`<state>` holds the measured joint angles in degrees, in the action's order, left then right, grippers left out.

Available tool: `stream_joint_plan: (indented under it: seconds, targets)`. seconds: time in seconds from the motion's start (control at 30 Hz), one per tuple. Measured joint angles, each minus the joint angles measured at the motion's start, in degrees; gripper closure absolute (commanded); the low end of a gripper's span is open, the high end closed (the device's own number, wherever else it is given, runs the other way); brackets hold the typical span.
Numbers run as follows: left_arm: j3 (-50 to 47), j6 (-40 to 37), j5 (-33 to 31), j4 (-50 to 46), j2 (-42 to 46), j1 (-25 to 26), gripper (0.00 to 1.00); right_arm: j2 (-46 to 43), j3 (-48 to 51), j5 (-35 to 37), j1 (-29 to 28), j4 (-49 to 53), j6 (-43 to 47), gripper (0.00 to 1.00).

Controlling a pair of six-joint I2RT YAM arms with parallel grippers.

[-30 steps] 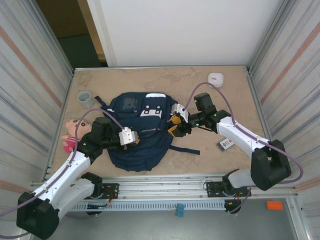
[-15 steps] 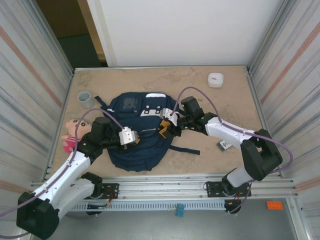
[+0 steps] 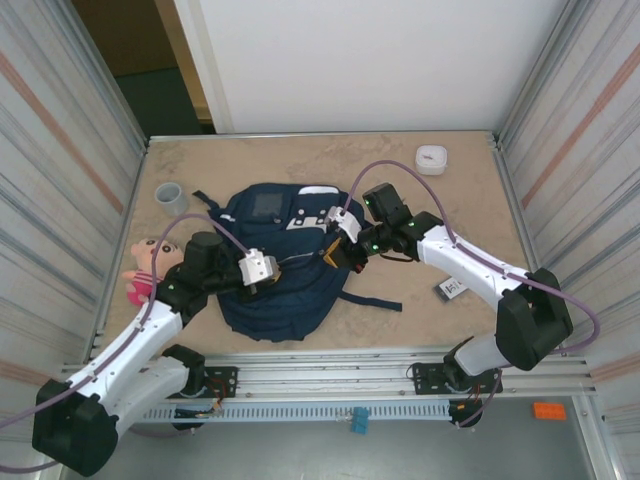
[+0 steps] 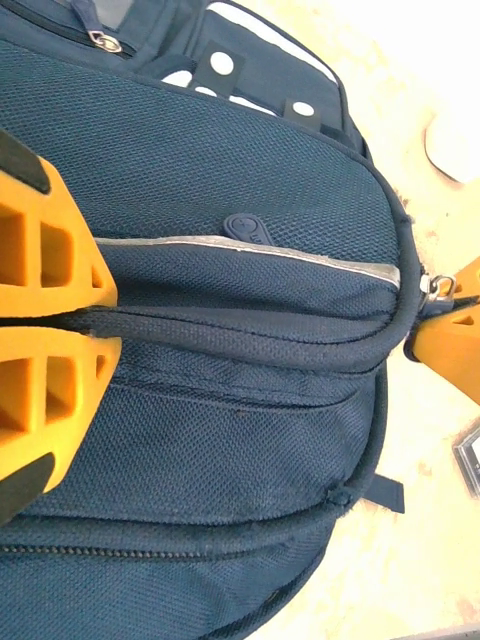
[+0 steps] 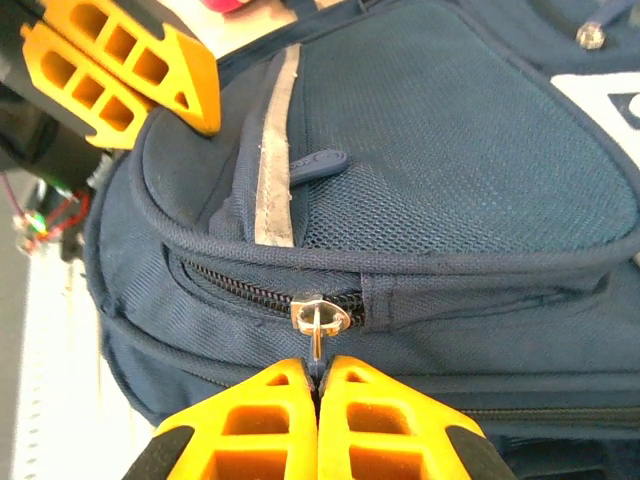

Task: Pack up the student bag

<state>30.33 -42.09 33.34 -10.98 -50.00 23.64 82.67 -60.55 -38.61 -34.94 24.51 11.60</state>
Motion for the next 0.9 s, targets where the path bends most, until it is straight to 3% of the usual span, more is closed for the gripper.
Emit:
stream_joint_plan:
  seconds: [0.1, 0.17, 0.2, 0.5, 0.63, 0.73, 0.9]
  targets:
    - [0.2, 0.4, -0.4, 0.6, -0.6, 0.0, 1.0, 0.0, -0.1, 0.0, -0.6, 0.9, -5.5, 0.81]
    - [0.2, 0.7, -0.6, 0.8, -1.0, 0.0, 1.0, 0.0, 0.2, 0.0, -1.2, 0.0, -8.4, 0.68]
    - [0.2, 1.0, -0.6, 1.0, -1.1, 0.0, 1.0, 0.0, 0.6, 0.0, -1.6, -1.0, -9.6, 0.65]
    - [0.2, 2.1, -1.0, 1.5, -1.2, 0.2, 1.0, -1.9, 8.6, 2.7, -2.1, -10.4, -12.9, 0.57]
    - [0.2, 2.1, -1.4, 1.7, -1.2, 0.5, 1.0, -2.4, 9.7, 4.2, -2.1, -13.8, -13.6, 0.61]
    - [0.2, 2.4, -2.1, 1.9, -1.2, 1.2, 1.0, -2.5, 9.8, 6.0, -2.3, -15.5, -14.1, 0.8]
    - [0.2, 3.2, -5.2, 2.1, -1.2, 3.2, 1.0, -5.3, 10.6, 9.2, -2.5, -15.6, -15.6, 0.96]
